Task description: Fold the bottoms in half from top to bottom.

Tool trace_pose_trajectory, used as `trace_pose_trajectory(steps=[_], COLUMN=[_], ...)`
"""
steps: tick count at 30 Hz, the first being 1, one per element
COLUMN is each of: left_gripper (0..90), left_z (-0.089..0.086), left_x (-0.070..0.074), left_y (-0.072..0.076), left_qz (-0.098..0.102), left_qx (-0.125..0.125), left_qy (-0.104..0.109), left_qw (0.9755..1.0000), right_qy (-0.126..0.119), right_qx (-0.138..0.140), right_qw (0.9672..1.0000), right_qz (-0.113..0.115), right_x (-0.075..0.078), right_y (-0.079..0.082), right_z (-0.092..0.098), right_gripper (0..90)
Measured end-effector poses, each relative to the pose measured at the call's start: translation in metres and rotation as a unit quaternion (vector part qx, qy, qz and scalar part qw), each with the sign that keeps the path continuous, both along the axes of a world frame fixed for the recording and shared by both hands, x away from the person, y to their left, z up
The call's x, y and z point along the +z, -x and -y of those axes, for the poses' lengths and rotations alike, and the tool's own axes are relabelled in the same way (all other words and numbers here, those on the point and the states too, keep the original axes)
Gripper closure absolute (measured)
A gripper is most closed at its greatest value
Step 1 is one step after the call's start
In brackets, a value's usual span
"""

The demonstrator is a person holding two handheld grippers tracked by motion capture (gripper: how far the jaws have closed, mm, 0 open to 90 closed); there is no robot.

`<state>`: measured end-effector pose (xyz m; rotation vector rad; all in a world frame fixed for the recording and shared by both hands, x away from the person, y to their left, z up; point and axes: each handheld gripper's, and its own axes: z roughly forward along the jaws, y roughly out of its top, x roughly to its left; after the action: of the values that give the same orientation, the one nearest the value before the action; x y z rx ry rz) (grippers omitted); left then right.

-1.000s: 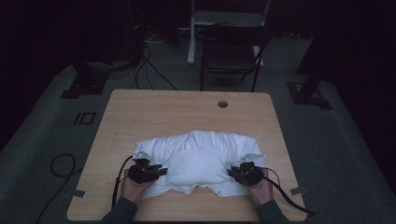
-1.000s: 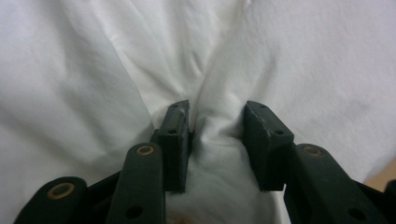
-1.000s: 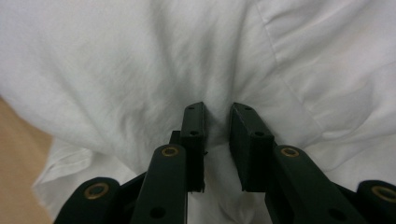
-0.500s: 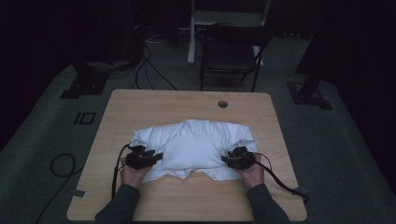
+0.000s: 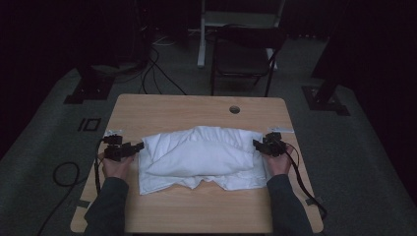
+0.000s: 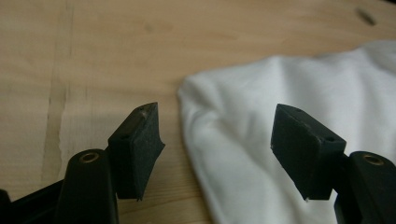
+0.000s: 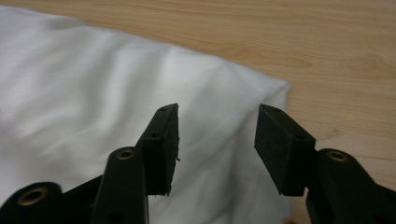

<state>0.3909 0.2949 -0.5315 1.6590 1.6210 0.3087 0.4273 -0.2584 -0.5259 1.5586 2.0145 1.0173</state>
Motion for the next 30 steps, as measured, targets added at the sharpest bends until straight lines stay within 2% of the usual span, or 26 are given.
trace_pose_trajectory(steps=[1, 3, 6, 8, 11, 12, 13, 14, 16, 17, 18, 19, 20, 21, 23, 24, 27, 30], left_gripper=[31.9, 31.7, 32.2, 32.2, 32.6, 32.8, 33.1, 33.2, 39.0, 47.2, 61.0, 72.9, 79.5, 82.9, 84.4, 84.7, 84.8, 84.9], left_z=[0.000, 0.000, 0.004, 0.005, 0.010, 0.010, 0.014, 0.015, 0.020, 0.024, 0.028, 0.030, 0.031, 0.031, 0.028, 0.026, 0.016, 0.009], left_x=[-0.004, -0.011, -0.015, -0.016, -0.018, -0.018, -0.020, -0.021, -0.022, -0.023, -0.023, -0.023, -0.023, -0.023, -0.021, -0.020, -0.017, -0.015], left_y=[-0.002, -0.004, -0.006, -0.008, -0.013, -0.013, -0.016, -0.017, -0.019, -0.020, -0.021, -0.022, -0.022, -0.023, -0.022, -0.022, -0.020, -0.021], left_qz=[-0.007, -0.018, -0.014, -0.011, -0.012, -0.012, -0.008, -0.006, -0.005, -0.006, -0.009, -0.014, -0.017, -0.016, -0.015, -0.013, -0.007, -0.002], left_qx=[0.004, 0.000, -0.005, -0.001, -0.002, -0.002, -0.004, -0.002, -0.003, -0.010, -0.015, -0.017, -0.016, -0.017, -0.024, -0.024, -0.014, 0.006], left_qy=[0.001, 0.028, 0.040, 0.057, 0.076, 0.076, 0.093, 0.101, 0.101, 0.086, 0.064, 0.058, 0.056, 0.053, 0.041, 0.038, 0.041, 0.030], left_qw=[1.0000, 0.9994, 0.9991, 0.9983, 0.9970, 0.9970, 0.9956, 0.9949, 0.9949, 0.9963, 0.9978, 0.9981, 0.9981, 0.9983, 0.9987, 0.9989, 0.9991, 0.9995], right_qy=[0.002, 0.000, -0.001, 0.002, 0.007, 0.011, 0.018, 0.022, 0.032, 0.033, 0.032, 0.034, 0.036, 0.043, 0.037, 0.045, 0.045, 0.044], right_qx=[-0.009, -0.029, -0.044, -0.044, -0.044, -0.045, -0.043, -0.041, -0.041, -0.044, -0.045, -0.049, -0.050, -0.049, -0.047, -0.050, -0.061, -0.073], right_qw=[0.9999, 0.9995, 0.9987, 0.9985, 0.9986, 0.9986, 0.9986, 0.9987, 0.9985, 0.9984, 0.9983, 0.9981, 0.9979, 0.9977, 0.9981, 0.9976, 0.9971, 0.9964], right_qz=[-0.005, -0.013, -0.024, -0.033, -0.028, -0.026, -0.023, -0.021, -0.017, -0.017, -0.017, -0.018, -0.018, -0.016, -0.016, -0.014, -0.008, 0.000], right_x=[-0.003, -0.010, -0.016, -0.021, -0.022, -0.022, -0.022, -0.022, -0.023, -0.022, -0.022, -0.022, -0.022, -0.022, -0.023, -0.023, -0.024, -0.022], right_y=[-0.003, -0.008, -0.011, -0.012, -0.012, -0.012, -0.012, -0.012, -0.012, -0.012, -0.012, -0.012, -0.012, -0.012, -0.011, -0.010, -0.006, -0.004], right_z=[0.001, 0.004, 0.007, 0.007, 0.006, 0.006, 0.005, 0.004, 0.004, 0.004, 0.005, 0.006, 0.007, 0.009, 0.014, 0.015, 0.024, 0.031], right_gripper=[47.6, 46.8, 46.1, 46.1, 47.3, 49.1, 50.0, 51.9, 58.8, 63.6, 70.3, 76.4, 84.9, 89.2, 90.0, 90.0, 90.0, 90.0])
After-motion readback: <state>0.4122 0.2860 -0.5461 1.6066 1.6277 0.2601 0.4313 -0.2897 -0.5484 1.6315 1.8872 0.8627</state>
